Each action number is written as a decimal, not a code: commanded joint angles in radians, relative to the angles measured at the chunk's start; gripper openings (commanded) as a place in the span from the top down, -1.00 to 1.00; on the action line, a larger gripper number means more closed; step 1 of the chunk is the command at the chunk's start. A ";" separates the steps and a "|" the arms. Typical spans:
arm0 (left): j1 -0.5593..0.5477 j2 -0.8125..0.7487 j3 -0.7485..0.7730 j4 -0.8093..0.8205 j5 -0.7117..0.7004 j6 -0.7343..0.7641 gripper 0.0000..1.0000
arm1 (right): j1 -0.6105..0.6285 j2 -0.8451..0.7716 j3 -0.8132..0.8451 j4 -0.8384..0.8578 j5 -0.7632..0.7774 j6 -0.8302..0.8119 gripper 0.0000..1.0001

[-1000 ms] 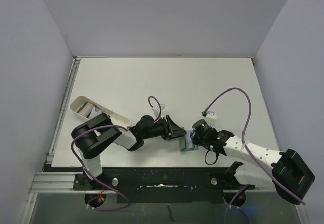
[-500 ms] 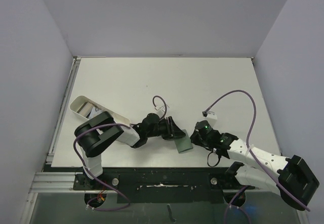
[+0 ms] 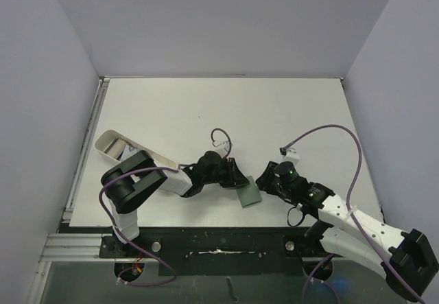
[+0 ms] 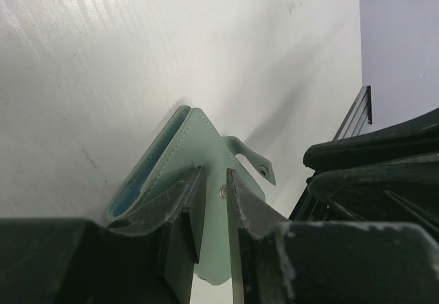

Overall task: Put the credit cards into the card holder
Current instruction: Close the card holder at the center of the board.

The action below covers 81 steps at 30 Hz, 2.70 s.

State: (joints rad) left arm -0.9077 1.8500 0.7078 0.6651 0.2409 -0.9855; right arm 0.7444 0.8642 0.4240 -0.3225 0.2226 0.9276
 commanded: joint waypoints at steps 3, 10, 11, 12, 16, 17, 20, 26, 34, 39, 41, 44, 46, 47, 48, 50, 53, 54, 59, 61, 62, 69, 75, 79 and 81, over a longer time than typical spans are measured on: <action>-0.006 0.018 0.017 -0.023 -0.011 0.037 0.70 | -0.140 -0.021 -0.065 0.145 -0.191 -0.044 0.43; -0.004 0.005 0.033 -0.023 0.015 0.031 0.79 | -0.219 -0.012 -0.119 0.242 -0.323 -0.033 0.57; -0.004 -0.008 0.046 -0.041 0.015 0.038 0.79 | -0.221 -0.008 -0.121 0.249 -0.329 -0.029 0.57; -0.003 -0.025 0.057 -0.075 0.010 0.049 0.79 | -0.221 -0.004 -0.124 0.251 -0.331 -0.025 0.57; -0.005 -0.094 0.112 -0.235 -0.038 0.105 0.78 | -0.222 -0.003 -0.136 0.264 -0.343 -0.006 0.57; -0.005 -0.109 0.120 -0.270 -0.051 0.119 0.77 | -0.223 -0.005 -0.140 0.269 -0.344 -0.001 0.57; -0.006 -0.130 0.120 -0.316 -0.062 0.138 0.75 | -0.224 -0.007 -0.153 0.283 -0.353 0.011 0.57; -0.022 -0.080 0.137 -0.343 -0.058 0.153 0.96 | -0.224 -0.004 -0.161 0.294 -0.365 0.024 0.58; -0.063 0.019 0.193 -0.400 -0.067 0.182 1.00 | -0.227 -0.007 -0.181 0.312 -0.377 0.042 0.58; -0.063 -0.006 0.179 -0.417 -0.106 0.192 1.00 | -0.227 0.016 -0.192 0.341 -0.386 0.045 0.58; -0.063 -0.010 0.177 -0.418 -0.108 0.194 1.00 | -0.227 0.027 -0.194 0.352 -0.392 0.045 0.58; -0.063 -0.006 0.174 -0.414 -0.107 0.191 1.00 | -0.228 0.034 -0.192 0.360 -0.407 0.047 0.58; -0.063 -0.003 0.175 -0.414 -0.105 0.191 1.00 | -0.229 0.031 -0.184 0.349 -0.409 0.043 0.58; -0.063 -0.002 0.177 -0.414 -0.103 0.191 1.00 | -0.229 0.028 -0.175 0.331 -0.403 0.039 0.58; -0.063 -0.001 0.178 -0.414 -0.102 0.189 1.00 | -0.229 0.017 -0.159 0.296 -0.393 0.033 0.58; -0.063 0.000 0.180 -0.415 -0.099 0.191 1.00 | -0.228 -0.004 -0.135 0.228 -0.362 0.021 0.58; -0.063 0.000 0.183 -0.426 -0.101 0.196 1.00 | -0.229 -0.028 -0.113 0.151 -0.313 0.003 0.58; -0.063 0.002 0.186 -0.433 -0.102 0.199 1.00 | -0.229 -0.029 -0.110 0.140 -0.306 0.000 0.58; -0.063 0.002 0.190 -0.449 -0.108 0.204 1.00 | -0.230 0.002 -0.118 0.165 -0.314 -0.011 0.57; -0.063 0.003 0.190 -0.451 -0.109 0.205 1.00 | -0.231 0.026 -0.122 0.190 -0.328 -0.013 0.56; -0.063 0.003 0.191 -0.453 -0.110 0.205 1.00 | -0.231 0.038 -0.121 0.201 -0.332 -0.013 0.56; -0.064 0.010 0.201 -0.459 -0.107 0.212 1.00 | -0.231 0.102 -0.128 0.269 -0.365 -0.022 0.56; -0.065 0.017 0.206 -0.463 -0.109 0.216 1.00 | -0.231 0.076 -0.123 0.254 -0.404 -0.033 0.57; -0.065 0.017 0.212 -0.474 -0.111 0.224 1.00 | -0.233 0.039 -0.079 0.164 -0.376 -0.060 0.57; -0.065 0.015 0.213 -0.476 -0.112 0.228 1.00 | -0.238 0.029 -0.059 0.128 -0.355 -0.077 0.56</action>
State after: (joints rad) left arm -0.9668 1.8462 0.9066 0.2810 0.1608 -0.7994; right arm 0.5110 0.9264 0.2905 -0.1490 -0.1436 0.8936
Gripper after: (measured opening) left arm 0.010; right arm 0.217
